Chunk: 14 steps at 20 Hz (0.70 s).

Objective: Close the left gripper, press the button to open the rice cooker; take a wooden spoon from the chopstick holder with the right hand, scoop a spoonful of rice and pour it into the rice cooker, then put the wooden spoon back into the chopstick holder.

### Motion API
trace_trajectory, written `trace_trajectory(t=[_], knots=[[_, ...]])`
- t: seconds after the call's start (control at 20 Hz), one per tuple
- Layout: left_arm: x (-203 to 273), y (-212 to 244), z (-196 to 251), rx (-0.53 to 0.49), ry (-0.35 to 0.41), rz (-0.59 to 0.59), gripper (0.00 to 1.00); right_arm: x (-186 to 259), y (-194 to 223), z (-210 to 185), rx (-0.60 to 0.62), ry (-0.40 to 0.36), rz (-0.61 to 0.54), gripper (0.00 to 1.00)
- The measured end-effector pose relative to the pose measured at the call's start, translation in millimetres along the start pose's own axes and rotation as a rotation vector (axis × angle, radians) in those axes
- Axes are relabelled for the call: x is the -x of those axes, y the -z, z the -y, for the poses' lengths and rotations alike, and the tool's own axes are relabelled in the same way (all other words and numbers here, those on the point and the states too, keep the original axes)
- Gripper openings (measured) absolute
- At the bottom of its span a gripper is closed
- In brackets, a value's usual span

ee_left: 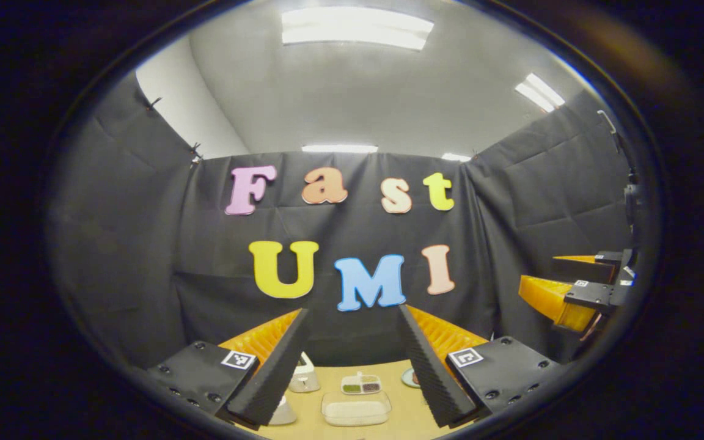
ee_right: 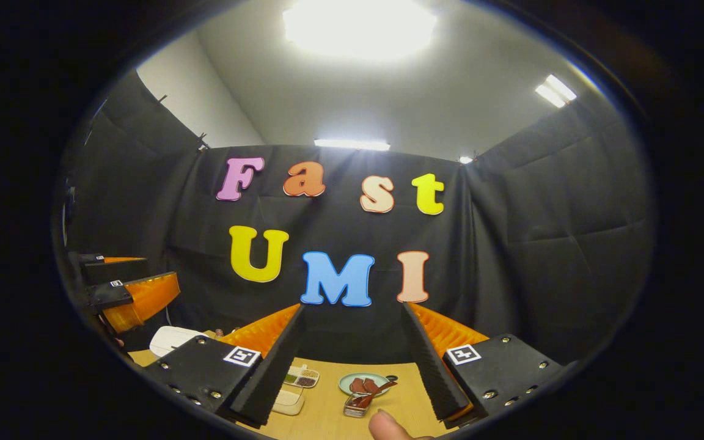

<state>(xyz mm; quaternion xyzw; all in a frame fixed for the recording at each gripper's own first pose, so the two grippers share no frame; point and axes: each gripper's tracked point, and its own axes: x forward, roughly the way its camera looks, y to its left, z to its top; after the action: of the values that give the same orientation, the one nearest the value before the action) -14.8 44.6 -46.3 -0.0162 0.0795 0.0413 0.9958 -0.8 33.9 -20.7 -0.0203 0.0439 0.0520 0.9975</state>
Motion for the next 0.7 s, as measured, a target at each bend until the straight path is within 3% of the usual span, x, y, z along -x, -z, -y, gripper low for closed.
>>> trace_trajectory(t=[0.2, 0.3, 0.5, 0.7], knots=[[2, 32, -46, -0.041, -0.145, -0.057, 0.94, -21, 21, -28, -0.003, -0.095, -0.029, 0.95], [-4, 51, -68, -0.065, -0.184, -0.088, 0.87, -30, 31, -50, -0.001, -0.132, -0.053, 0.95], [-31, 106, -122, -0.068, -0.210, -0.177, 0.80, -48, 30, -78, 0.016, -0.099, -0.070, 0.95], [-58, 163, -180, -0.027, -0.233, -0.246, 0.80, -63, 40, -100, 0.053, -0.043, -0.106, 0.95]])
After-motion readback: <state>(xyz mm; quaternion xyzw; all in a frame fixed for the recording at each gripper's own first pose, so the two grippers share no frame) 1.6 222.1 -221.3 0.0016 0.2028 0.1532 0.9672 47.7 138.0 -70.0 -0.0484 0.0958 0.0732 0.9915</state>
